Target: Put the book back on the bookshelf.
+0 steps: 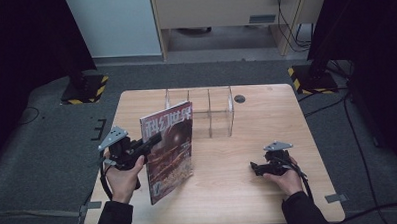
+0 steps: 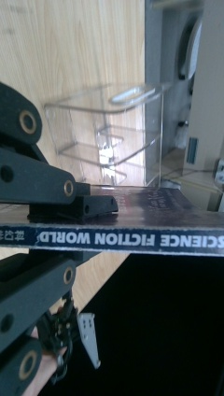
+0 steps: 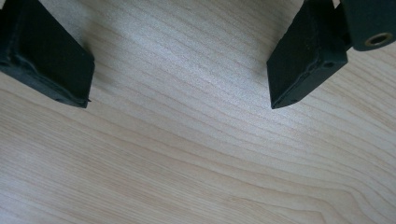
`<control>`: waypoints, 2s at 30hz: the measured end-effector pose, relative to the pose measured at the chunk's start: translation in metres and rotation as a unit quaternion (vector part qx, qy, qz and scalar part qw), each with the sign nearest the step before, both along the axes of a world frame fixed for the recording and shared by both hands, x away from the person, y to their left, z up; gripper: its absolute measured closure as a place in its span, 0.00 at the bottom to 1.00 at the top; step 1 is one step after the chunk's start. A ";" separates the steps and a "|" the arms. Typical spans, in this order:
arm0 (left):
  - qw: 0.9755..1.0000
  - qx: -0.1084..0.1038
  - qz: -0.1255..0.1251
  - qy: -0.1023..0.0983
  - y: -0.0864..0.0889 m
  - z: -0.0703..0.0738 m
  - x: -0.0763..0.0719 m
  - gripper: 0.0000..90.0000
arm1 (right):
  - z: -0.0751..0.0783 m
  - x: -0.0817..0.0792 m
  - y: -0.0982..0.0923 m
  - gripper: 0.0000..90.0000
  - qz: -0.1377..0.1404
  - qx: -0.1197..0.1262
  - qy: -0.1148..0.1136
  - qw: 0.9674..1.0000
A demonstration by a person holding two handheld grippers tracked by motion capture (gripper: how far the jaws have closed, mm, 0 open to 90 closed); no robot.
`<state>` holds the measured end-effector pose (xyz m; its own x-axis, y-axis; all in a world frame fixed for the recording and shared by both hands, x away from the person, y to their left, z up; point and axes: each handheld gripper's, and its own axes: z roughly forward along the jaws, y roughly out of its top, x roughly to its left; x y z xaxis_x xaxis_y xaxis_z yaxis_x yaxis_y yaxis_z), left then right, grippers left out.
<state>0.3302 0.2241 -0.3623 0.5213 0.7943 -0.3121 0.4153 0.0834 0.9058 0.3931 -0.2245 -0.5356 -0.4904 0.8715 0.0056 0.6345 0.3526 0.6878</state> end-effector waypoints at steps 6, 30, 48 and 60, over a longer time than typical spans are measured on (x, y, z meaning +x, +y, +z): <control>1.000 0.015 0.005 -0.004 0.000 0.003 0.001 0.93 | -0.004 -0.002 0.001 0.06 -0.006 0.007 -0.017 1.000; 0.998 0.004 0.046 -0.046 0.000 0.041 0.032 0.93 | -0.004 -0.001 0.002 0.04 -0.006 0.007 -0.013 1.000; 0.995 0.002 0.079 -0.062 -0.009 0.036 0.065 0.93 | -0.004 -0.001 0.003 0.04 -0.008 0.009 -0.011 1.000; 0.991 -0.005 0.112 -0.072 -0.013 0.022 0.091 0.93 | -0.004 -0.001 0.003 0.03 -0.010 0.009 -0.010 1.000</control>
<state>0.4208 0.2114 -0.3403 0.3715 0.8922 -0.2568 0.2521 0.1693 0.9528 0.3923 -0.2212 -0.5392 -0.4737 0.8806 0.0114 0.6264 0.3277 0.7073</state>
